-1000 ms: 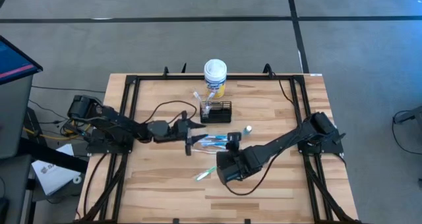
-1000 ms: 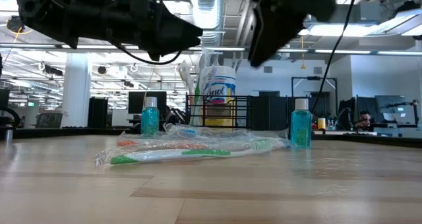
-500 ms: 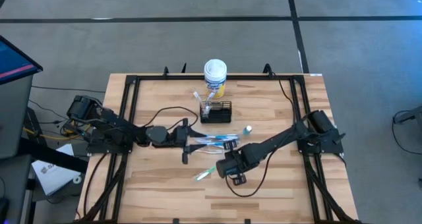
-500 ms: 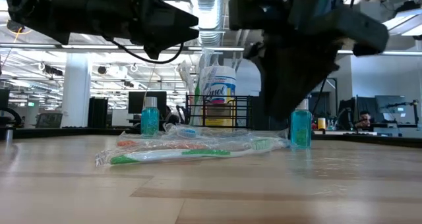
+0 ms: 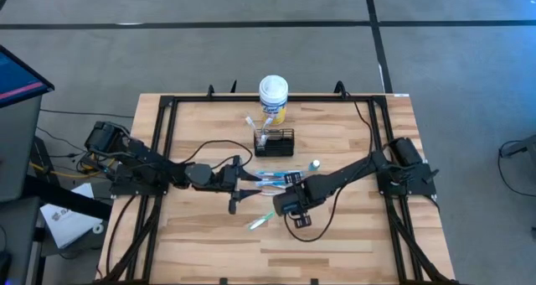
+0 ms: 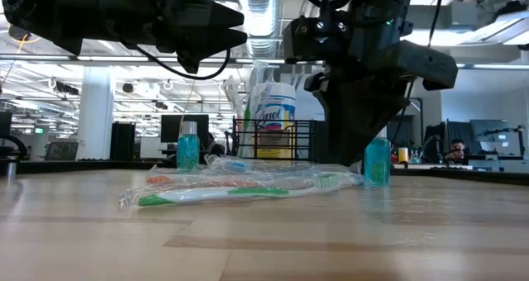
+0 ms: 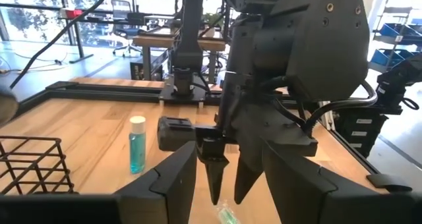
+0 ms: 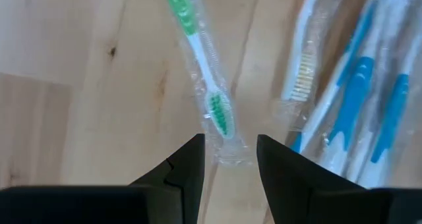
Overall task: Pick & Place toothbrushing station
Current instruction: Put the green toothbrush into the black wire organizer
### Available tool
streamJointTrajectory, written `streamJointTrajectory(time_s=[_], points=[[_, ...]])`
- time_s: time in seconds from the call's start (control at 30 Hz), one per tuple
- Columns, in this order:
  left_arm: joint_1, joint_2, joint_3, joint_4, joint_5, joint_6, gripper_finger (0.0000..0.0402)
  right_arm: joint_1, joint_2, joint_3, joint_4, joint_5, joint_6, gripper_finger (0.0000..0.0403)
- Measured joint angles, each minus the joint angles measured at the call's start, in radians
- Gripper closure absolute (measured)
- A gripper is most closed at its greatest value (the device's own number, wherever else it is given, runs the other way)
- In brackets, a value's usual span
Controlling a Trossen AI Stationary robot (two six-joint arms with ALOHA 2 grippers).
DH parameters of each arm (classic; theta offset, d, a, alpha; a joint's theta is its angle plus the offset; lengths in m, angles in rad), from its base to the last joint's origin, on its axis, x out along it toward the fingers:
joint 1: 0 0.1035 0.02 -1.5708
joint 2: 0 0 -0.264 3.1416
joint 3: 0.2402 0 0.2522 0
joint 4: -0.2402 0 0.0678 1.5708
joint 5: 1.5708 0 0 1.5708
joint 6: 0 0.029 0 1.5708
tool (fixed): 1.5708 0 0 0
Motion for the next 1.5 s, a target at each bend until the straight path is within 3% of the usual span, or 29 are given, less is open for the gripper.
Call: streamJointTrajectory(time_s=[0.53, 0.93, 1.5], points=[[-0.008, 0.000, 0.000, -0.003, 0.000, 0.000, 0.0235, -0.002, 0.000, 0.000, 0.022, -0.010, -0.012, 0.0274], [-0.008, 0.000, -0.001, -0.017, -0.001, 0.000, 0.0240, -0.002, 0.090, 0.003, 0.029, -0.033, -0.031, 0.0275], [-0.008, 0.000, 0.000, -0.016, -0.001, 0.000, 0.0243, -0.003, 0.087, 0.004, -0.010, -0.034, -0.026, 0.0295]])
